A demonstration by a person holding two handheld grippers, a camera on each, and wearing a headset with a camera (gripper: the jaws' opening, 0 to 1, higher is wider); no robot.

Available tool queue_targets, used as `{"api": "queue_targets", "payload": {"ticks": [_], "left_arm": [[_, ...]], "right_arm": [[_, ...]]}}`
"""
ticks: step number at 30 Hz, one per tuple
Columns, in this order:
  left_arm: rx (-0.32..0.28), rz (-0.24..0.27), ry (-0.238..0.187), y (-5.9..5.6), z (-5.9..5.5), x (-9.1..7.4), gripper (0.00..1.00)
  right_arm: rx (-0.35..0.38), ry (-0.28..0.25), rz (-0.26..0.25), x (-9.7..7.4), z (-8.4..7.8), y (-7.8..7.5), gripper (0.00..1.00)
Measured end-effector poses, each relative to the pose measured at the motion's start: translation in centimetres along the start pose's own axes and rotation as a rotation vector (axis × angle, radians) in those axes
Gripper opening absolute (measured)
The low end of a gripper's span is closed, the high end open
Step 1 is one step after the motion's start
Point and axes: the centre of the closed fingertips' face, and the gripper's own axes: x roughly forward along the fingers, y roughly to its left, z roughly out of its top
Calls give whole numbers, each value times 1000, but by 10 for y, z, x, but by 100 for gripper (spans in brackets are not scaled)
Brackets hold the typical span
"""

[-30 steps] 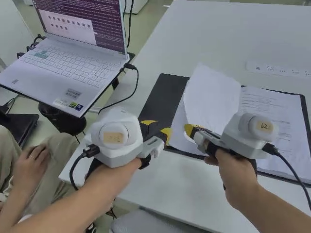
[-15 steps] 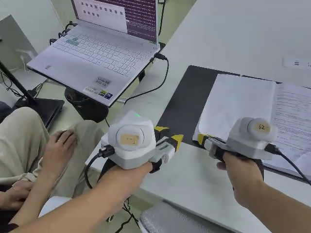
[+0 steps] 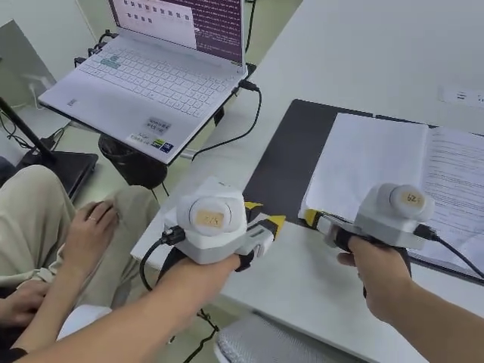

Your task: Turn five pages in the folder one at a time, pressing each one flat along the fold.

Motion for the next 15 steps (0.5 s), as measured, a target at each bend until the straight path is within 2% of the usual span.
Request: {"api": "queue_targets", "payload": {"ticks": [5, 9, 10, 11, 12, 15], "left_arm": [[9, -27, 15, -6, -1, 13, 20], [38, -68, 18, -24, 2, 31, 20], [56, -76, 25, -30, 3, 38, 20], [61, -82, 27, -34, 4, 43, 19], [70, -88, 25, -39, 5, 51, 19], [76, -91, 46, -44, 2, 67, 19]], "right_arm": [[29, -71, 37, -21, 18, -1, 17], [39, -116, 27, -48, 37, -16, 10], [47, -131, 16, -56, 43, -23, 8], [51, -134, 9, -63, 49, -20, 7], [63, -146, 5, -70, 55, -25, 5], [66, -159, -18, -80, 64, -37, 0]]}}
